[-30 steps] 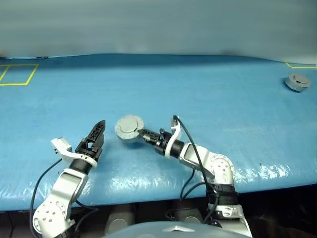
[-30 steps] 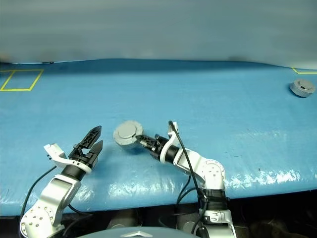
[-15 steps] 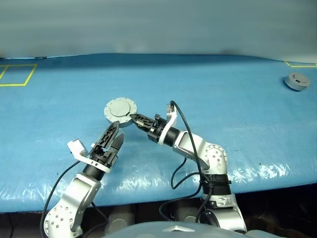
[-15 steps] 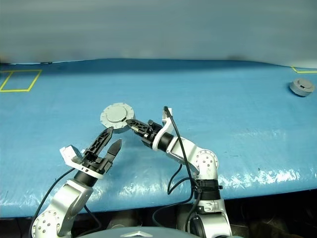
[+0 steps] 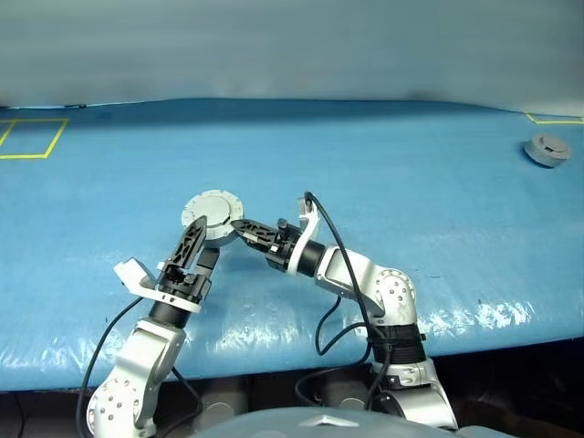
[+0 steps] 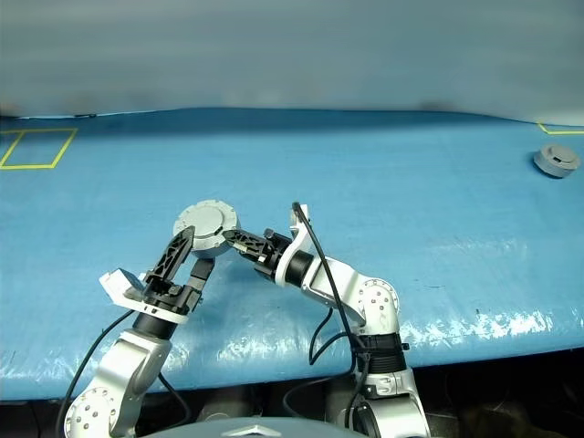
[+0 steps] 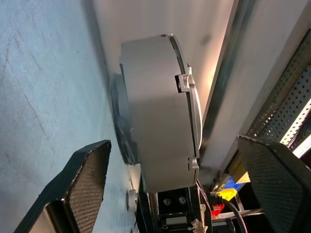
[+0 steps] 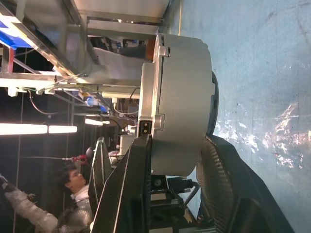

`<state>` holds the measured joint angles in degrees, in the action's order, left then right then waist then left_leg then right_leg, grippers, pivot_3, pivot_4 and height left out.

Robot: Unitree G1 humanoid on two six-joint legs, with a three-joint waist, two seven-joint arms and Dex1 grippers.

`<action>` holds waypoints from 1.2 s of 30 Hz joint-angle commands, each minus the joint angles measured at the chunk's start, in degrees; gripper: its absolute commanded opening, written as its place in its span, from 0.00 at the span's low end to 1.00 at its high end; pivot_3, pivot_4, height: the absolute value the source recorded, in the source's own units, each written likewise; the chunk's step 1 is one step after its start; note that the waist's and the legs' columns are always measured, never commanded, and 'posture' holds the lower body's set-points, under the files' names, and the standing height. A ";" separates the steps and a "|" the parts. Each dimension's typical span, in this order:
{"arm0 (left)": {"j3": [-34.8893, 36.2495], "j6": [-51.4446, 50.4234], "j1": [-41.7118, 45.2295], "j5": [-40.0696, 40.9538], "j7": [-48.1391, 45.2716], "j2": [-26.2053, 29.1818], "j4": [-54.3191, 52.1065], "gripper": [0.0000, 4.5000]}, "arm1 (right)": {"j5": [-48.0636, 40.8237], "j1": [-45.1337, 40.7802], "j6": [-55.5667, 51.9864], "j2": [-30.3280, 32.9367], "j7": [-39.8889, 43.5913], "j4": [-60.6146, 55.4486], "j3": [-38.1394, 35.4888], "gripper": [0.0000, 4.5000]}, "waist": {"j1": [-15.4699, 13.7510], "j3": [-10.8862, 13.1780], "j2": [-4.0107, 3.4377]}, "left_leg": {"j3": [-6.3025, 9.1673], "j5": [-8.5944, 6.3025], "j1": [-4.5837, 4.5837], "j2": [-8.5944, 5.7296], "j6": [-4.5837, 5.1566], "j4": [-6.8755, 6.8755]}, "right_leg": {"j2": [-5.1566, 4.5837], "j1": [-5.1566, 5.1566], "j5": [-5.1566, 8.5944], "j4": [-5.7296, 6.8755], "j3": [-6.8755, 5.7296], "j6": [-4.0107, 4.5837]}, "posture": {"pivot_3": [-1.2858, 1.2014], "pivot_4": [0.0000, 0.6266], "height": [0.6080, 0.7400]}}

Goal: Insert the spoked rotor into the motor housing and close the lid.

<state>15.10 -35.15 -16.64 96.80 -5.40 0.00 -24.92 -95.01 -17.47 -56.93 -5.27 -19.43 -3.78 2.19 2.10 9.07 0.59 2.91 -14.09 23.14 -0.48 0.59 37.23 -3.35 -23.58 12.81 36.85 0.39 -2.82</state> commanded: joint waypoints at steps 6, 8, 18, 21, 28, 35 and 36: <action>-1.21 3.72 3.75 -0.63 2.30 -1.53 2.35 1.00 | -5.43 1.42 1.31 -0.96 -0.80 -6.26 2.36 0.25 | -0.02 0.00 0.00 | 0.00 0.00 0.00 0.00 0.01 0.04 | 0.02 0.01 0.00 0.01 0.00 -0.02 | 0.52 0.24 1.00; -1.78 4.07 4.91 -1.21 2.99 -1.69 3.18 0.92 | -5.66 1.92 1.63 -0.81 -1.06 -6.78 2.83 0.25 | -0.02 0.00 0.01 | 0.00 0.00 0.00 0.00 0.01 0.04 | 0.02 0.03 -0.01 0.00 0.00 -0.02 | 0.52 0.24 1.00; -2.20 3.85 4.40 -0.69 6.68 0.54 0.69 0.55 | 2.84 3.81 4.44 2.04 2.44 -10.20 2.79 0.25 | -0.01 0.00 0.01 | -0.04 -0.04 0.02 0.00 0.06 0.04 | 0.03 -0.01 -0.04 -0.03 0.06 -0.09 | 0.52 0.24 1.00; -1.15 3.86 5.64 -0.61 9.15 2.67 1.47 0.55 | 15.76 3.24 4.97 9.30 9.82 -14.09 5.90 0.25 | -0.04 0.00 0.00 | -0.04 -0.04 0.02 -0.01 0.06 0.07 | 0.03 0.00 -0.05 -0.03 0.06 -0.10 | 0.52 0.24 1.00; 2.66 4.72 15.55 -4.88 13.13 9.86 11.02 0.53 | 42.05 9.66 12.75 25.08 25.32 -24.45 17.12 0.78 | -0.51 -0.03 0.06 | -0.01 -0.02 0.00 0.01 0.04 0.10 | 0.13 0.00 -0.01 -0.04 0.03 -0.27 | 0.52 0.24 1.00; 4.25 3.04 32.93 -14.25 7.83 15.36 29.93 0.53 | 52.73 14.68 16.84 25.70 29.56 -26.10 18.90 1.00 | -1.33 0.11 0.38 | -0.01 0.02 0.02 -0.03 -0.03 0.21 | 0.19 0.10 -0.06 -0.03 0.02 -0.39 | 0.52 0.24 1.00; 4.43 2.91 35.76 -15.71 6.84 15.81 33.23 0.53 | 54.09 14.95 17.15 25.72 29.91 -26.13 19.08 1.00 | -1.39 0.17 0.47 | -0.02 0.02 0.02 -0.05 -0.03 0.24 | 0.19 0.13 -0.08 -0.05 0.04 -0.40 | 0.52 0.24 1.00</action>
<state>18.80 -32.10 16.20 82.42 4.74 15.10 7.89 -42.51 -2.62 -41.33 20.57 9.53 -27.80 21.11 0.72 9.23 1.06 2.90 -14.07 23.16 -0.55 0.57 37.49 -3.17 -23.45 12.71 36.79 0.45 -3.25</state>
